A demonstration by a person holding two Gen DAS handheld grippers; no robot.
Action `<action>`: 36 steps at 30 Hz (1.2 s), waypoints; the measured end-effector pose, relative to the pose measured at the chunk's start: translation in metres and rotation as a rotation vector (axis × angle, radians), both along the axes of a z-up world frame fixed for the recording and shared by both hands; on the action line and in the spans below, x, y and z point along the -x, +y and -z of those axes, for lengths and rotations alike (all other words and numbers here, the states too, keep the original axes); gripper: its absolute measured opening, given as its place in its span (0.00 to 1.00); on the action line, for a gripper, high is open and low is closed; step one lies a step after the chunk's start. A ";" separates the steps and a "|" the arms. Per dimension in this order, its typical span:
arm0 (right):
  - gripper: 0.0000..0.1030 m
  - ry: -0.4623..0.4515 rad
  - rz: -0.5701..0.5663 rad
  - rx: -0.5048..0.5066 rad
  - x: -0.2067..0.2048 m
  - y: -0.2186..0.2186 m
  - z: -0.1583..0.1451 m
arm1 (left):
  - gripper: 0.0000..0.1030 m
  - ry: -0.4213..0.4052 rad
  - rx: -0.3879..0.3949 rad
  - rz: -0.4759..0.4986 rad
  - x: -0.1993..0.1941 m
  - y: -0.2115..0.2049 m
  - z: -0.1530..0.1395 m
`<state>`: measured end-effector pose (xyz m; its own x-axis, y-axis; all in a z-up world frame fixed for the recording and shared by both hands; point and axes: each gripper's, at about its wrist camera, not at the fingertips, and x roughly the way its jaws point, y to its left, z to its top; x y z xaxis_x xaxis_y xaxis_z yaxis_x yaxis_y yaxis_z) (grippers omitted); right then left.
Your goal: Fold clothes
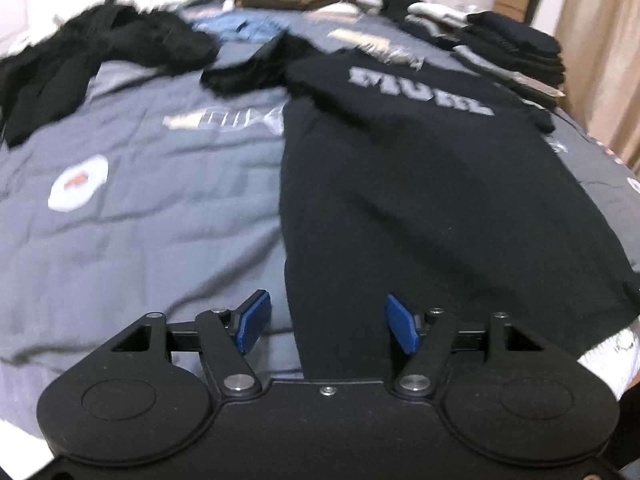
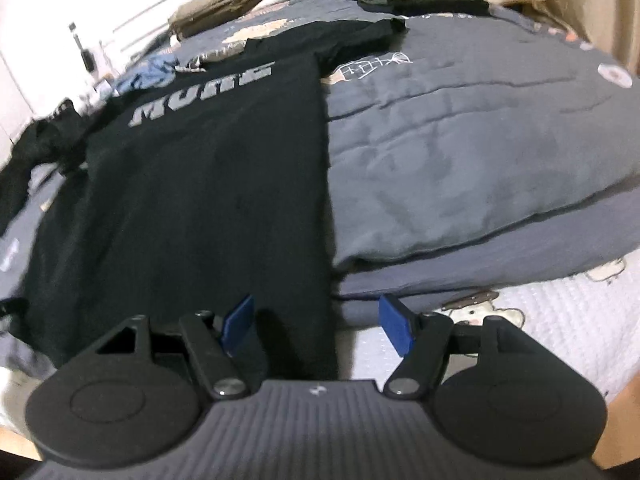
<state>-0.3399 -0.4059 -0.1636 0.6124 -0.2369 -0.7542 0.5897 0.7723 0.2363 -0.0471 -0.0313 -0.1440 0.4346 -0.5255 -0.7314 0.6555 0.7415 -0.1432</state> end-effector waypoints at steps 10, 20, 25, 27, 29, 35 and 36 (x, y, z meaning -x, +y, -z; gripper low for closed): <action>0.08 -0.063 0.016 -0.160 -0.005 0.004 0.014 | 0.06 -0.049 0.036 0.028 0.010 -0.006 -0.006; 0.04 -0.375 0.075 -0.238 0.053 -0.010 -0.076 | 0.04 0.014 0.272 0.017 0.037 0.034 -0.084; 0.05 -0.225 -0.022 -0.122 0.055 -0.013 -0.099 | 0.06 0.135 0.119 0.021 0.054 0.019 -0.056; 0.07 -0.063 -0.023 -0.055 0.043 -0.016 -0.084 | 0.18 0.168 0.032 0.010 0.056 0.012 -0.040; 0.08 0.030 0.002 -0.010 0.039 -0.020 -0.072 | 0.39 0.159 0.010 -0.005 0.056 0.014 -0.034; 0.28 -0.048 0.095 0.064 0.048 -0.027 -0.087 | 0.51 0.025 0.146 -0.044 0.048 0.022 -0.062; 0.34 -0.077 0.087 0.073 0.044 -0.026 -0.092 | 0.51 0.001 0.160 -0.051 0.045 0.020 -0.066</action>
<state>-0.3840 -0.4316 -0.0714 0.6421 -0.3445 -0.6849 0.6379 0.7355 0.2282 -0.0920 -0.0111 -0.0776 0.4628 -0.6127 -0.6406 0.6176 0.7413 -0.2629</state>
